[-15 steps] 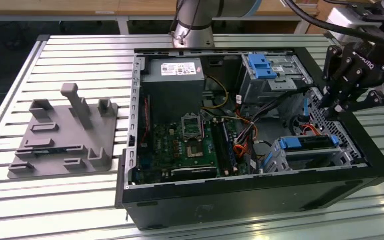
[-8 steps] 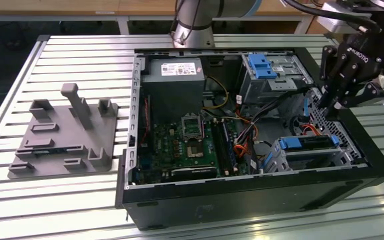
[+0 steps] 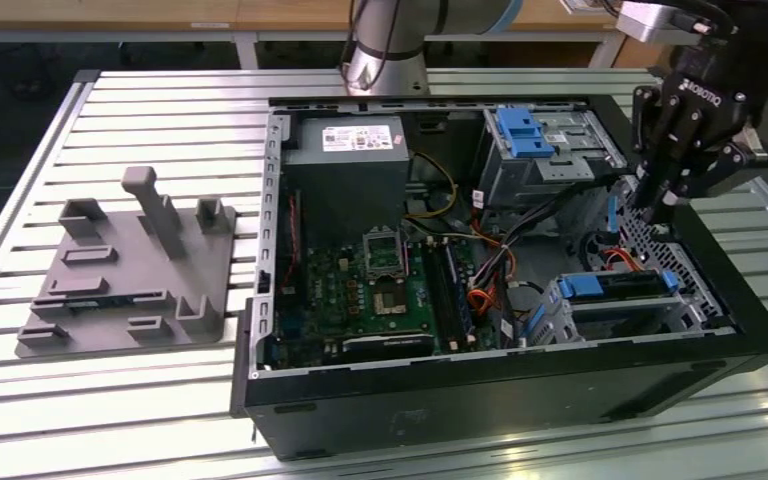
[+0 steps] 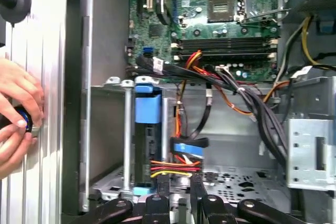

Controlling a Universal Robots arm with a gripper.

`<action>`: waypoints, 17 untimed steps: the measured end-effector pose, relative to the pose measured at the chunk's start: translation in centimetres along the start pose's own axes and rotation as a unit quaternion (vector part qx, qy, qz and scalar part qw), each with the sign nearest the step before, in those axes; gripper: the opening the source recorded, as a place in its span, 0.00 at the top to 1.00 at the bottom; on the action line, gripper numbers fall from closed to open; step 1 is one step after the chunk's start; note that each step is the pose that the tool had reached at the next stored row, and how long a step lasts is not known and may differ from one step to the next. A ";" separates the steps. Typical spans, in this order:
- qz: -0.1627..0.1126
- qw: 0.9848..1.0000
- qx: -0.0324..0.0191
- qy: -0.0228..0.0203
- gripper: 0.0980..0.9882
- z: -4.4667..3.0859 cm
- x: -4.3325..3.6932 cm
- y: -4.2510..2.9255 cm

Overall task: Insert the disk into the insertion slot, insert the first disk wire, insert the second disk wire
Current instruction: 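Insert the second disk wire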

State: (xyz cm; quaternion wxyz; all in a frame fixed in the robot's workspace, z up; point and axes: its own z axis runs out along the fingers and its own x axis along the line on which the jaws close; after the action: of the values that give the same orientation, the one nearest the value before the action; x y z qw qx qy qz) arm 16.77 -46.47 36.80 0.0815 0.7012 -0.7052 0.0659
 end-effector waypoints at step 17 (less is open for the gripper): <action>0.002 0.996 -0.001 0.092 0.77 0.39 -3.07 2.04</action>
State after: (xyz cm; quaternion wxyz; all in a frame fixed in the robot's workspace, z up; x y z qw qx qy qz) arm 14.73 -43.53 35.82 0.1467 0.6910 -0.6960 0.1290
